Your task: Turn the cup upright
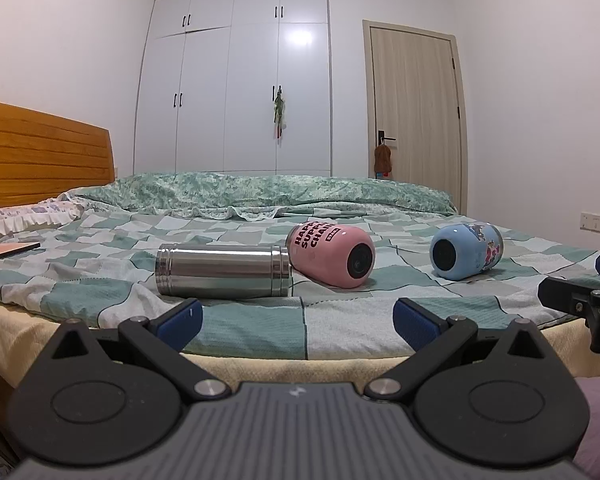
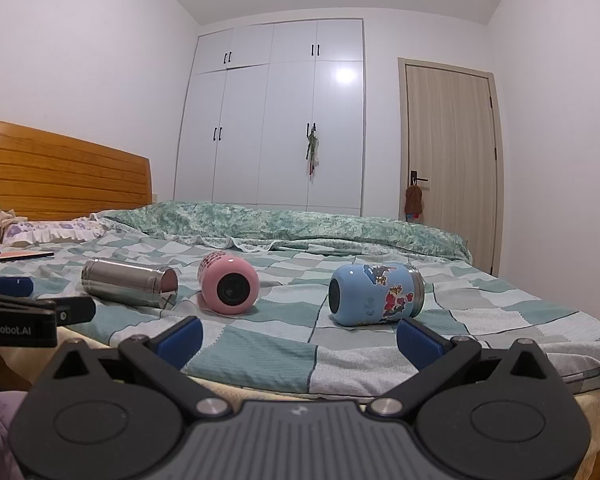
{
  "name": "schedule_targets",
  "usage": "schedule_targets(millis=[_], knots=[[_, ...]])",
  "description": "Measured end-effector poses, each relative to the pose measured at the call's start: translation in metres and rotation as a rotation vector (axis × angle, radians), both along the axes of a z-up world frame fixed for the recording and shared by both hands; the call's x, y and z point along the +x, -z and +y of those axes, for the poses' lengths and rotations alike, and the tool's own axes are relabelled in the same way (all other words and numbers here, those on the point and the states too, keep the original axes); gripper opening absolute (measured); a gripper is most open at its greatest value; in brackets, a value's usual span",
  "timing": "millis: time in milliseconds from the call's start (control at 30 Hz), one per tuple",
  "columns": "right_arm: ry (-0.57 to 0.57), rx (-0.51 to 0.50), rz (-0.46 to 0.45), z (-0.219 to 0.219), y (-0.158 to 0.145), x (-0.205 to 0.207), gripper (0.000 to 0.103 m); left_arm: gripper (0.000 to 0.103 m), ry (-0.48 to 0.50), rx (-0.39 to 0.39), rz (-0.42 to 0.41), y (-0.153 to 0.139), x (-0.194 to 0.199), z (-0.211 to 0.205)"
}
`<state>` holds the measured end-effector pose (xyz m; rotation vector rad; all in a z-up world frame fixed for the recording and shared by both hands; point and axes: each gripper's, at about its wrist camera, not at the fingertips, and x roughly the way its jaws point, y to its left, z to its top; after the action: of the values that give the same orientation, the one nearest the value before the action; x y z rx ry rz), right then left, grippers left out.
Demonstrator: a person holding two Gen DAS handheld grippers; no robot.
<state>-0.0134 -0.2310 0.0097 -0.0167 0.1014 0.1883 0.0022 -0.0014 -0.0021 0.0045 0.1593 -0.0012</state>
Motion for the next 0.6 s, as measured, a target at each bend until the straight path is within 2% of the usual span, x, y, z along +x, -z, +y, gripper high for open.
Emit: schedule_targets(millis=[600], knots=[[0.0, -0.004, 0.001, 0.0005, -0.0002, -0.0005, 0.103, 0.103, 0.0, 0.002, -0.003, 0.0012, 0.0002, -0.0011]])
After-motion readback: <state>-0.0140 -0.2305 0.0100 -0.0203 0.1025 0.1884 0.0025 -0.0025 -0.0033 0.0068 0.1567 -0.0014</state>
